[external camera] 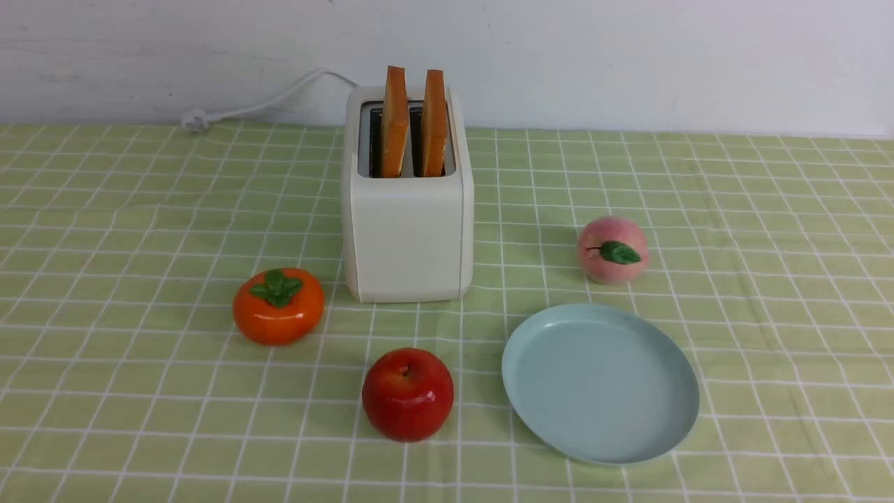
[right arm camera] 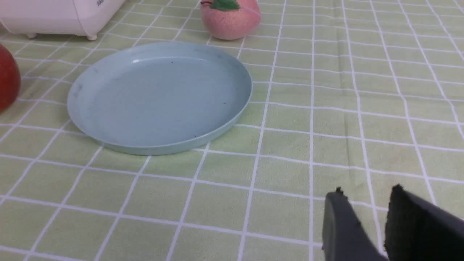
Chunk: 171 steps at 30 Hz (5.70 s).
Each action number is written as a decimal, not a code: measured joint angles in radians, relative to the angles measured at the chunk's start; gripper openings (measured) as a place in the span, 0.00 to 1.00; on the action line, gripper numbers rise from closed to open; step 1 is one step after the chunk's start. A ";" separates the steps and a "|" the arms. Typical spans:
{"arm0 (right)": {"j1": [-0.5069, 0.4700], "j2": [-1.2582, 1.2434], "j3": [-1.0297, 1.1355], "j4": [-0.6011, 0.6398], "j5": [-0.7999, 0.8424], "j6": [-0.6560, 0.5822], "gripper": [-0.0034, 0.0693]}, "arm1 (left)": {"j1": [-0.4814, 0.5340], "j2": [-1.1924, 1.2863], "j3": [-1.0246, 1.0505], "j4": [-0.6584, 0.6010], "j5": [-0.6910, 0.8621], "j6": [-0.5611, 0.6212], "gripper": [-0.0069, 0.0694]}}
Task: Take toasted bread from bread machine on green coffee tablecloth place on plate.
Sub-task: 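Reach for a toast slice standing in the toaster with the left gripper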
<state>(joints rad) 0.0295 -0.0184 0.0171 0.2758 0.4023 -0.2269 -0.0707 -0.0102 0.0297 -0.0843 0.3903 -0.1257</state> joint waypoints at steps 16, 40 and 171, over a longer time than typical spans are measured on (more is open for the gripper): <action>0.000 0.000 0.000 0.000 0.000 0.000 0.35 | 0.000 0.000 0.000 0.000 0.000 0.000 0.36; 0.000 0.000 0.000 0.000 0.000 0.000 0.38 | 0.000 0.000 0.000 -0.020 -0.063 0.000 0.38; 0.285 0.637 -0.649 0.434 0.114 -0.343 0.06 | -0.422 1.774 -1.291 -0.600 -0.944 0.737 0.23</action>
<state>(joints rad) 0.3148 0.6190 -0.6315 0.7098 0.5166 -0.5704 -0.4932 1.7640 -1.2616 -0.6848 -0.5536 0.6114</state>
